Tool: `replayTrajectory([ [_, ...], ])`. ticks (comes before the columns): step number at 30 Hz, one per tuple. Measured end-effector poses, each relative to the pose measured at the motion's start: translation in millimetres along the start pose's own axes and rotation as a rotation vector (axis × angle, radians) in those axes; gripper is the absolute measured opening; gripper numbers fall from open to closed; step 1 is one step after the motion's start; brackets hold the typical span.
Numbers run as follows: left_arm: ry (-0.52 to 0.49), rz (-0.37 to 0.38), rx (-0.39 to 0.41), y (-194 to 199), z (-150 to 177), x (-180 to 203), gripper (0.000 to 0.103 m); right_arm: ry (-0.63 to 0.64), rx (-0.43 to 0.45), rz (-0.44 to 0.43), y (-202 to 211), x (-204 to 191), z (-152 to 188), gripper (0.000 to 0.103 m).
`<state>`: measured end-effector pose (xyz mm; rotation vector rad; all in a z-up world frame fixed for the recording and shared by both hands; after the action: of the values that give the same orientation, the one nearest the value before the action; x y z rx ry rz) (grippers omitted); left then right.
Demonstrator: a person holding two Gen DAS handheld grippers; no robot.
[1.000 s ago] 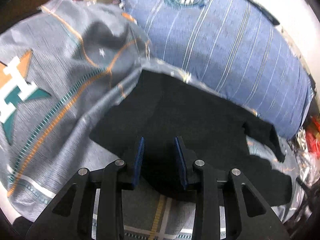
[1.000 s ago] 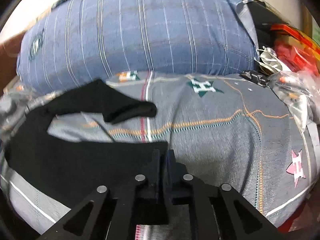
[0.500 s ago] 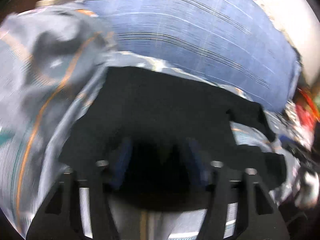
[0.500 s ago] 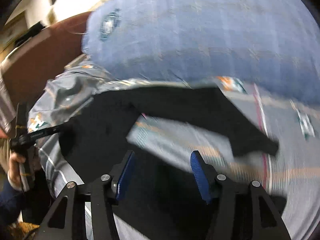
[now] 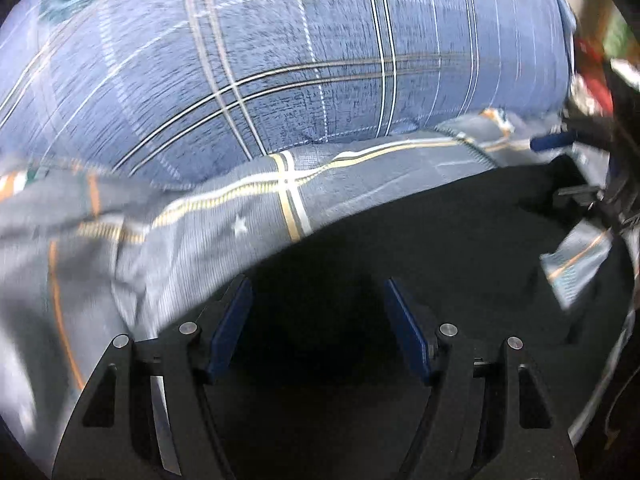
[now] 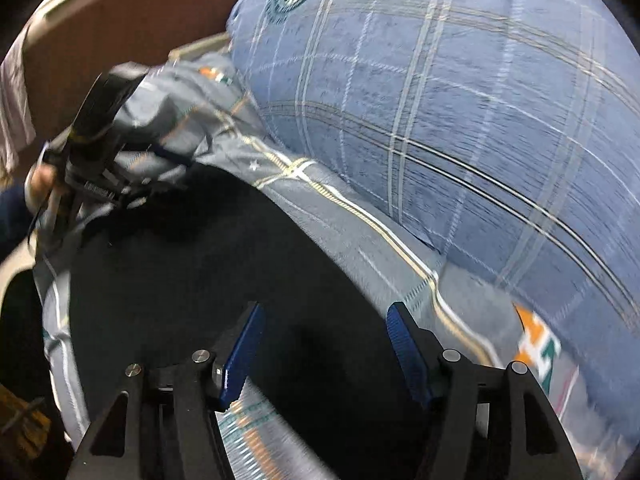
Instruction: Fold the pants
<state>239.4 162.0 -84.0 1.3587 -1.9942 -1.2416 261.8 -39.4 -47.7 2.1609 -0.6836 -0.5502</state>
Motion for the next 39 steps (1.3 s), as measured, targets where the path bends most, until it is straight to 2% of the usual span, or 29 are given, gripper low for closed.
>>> replayTrajectory([
  [6,-0.119,0.017,-0.072,-35.6,-1.0,-12.4,0.069,0.076,-0.1,-0.057,-37.5,2.4,-2.1,0.066],
  [11,-0.174,0.034,-0.049,-47.7,-12.7,-12.4,0.071,0.096,-0.166,-0.092,-58.5,5.1,5.3,0.067],
  [14,-0.191,0.033,-0.028,-50.8,-15.3,-7.6,0.071,0.037,-0.205,-0.118,-69.7,9.5,8.1,0.066],
  [15,-0.191,0.032,-0.032,-51.2,-15.7,-6.5,0.071,0.026,-0.19,-0.126,-69.8,10.1,6.0,0.056],
  [16,-0.185,0.032,-0.037,-52.2,-16.7,-5.5,0.069,0.022,-0.177,-0.136,-69.4,8.4,3.6,0.041],
  [17,-0.178,0.05,-0.037,-52.3,-17.9,-1.8,0.052,0.03,-0.17,-0.132,-67.3,5.5,3.0,0.034],
  [18,-0.181,0.083,-0.026,-50.0,-19.3,6.7,0.029,0.046,-0.166,-0.115,-66.7,2.1,2.3,0.025],
  [19,-0.195,0.073,-0.014,-47.7,-20.1,12.8,0.025,0.077,-0.158,-0.08,-64.2,-2.1,2.2,0.015],
  [20,-0.217,0.034,-0.005,-44.5,-19.2,18.1,0.014,0.101,-0.153,-0.053,-61.6,-6.6,1.4,0.01],
  [21,-0.214,0.02,-0.004,-41.1,-18.6,20.5,0.01,0.122,-0.147,-0.031,-57.5,-11.2,1.6,0.007],
  [24,-0.152,-0.013,0.042,-19.3,-16.7,23.2,0.005,0.171,-0.09,0.012,-30.5,-29.0,-1.0,0.005],
  [28,-0.102,-0.002,0.172,49.1,-6.4,44.9,0.005,0.218,0.001,0.017,27.4,-66.0,3.0,0.005],
  [30,-0.075,-0.007,0.212,81.7,9.4,57.8,0.005,0.237,0.032,0.003,56.6,-89.8,14.8,0.005],
  [32,-0.011,0.025,0.237,106.7,27.2,76.1,0.005,0.236,0.065,-0.033,82.2,-116.9,35.0,0.005],
  [35,0.132,0.098,0.222,124.3,70.9,98.4,0.005,0.218,0.059,-0.11,92.4,-161.9,78.2,0.005],
  [39,0.315,0.157,0.144,119.1,136.6,120.0,0.006,0.182,0.008,-0.101,62.2,-183.4,143.5,0.005],
])
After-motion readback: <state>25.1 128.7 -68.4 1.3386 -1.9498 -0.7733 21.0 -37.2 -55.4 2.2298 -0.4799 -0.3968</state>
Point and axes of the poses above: each gripper's, at about its wrist camera, not at the fingertips, and y roughly against the way its jaws point, x to its right, z to its underside, the point moved 10 cm from there along -y, roughly the way its jaws point, and after that the axes turned 13 degrees about -y, right-handed, at the moved point
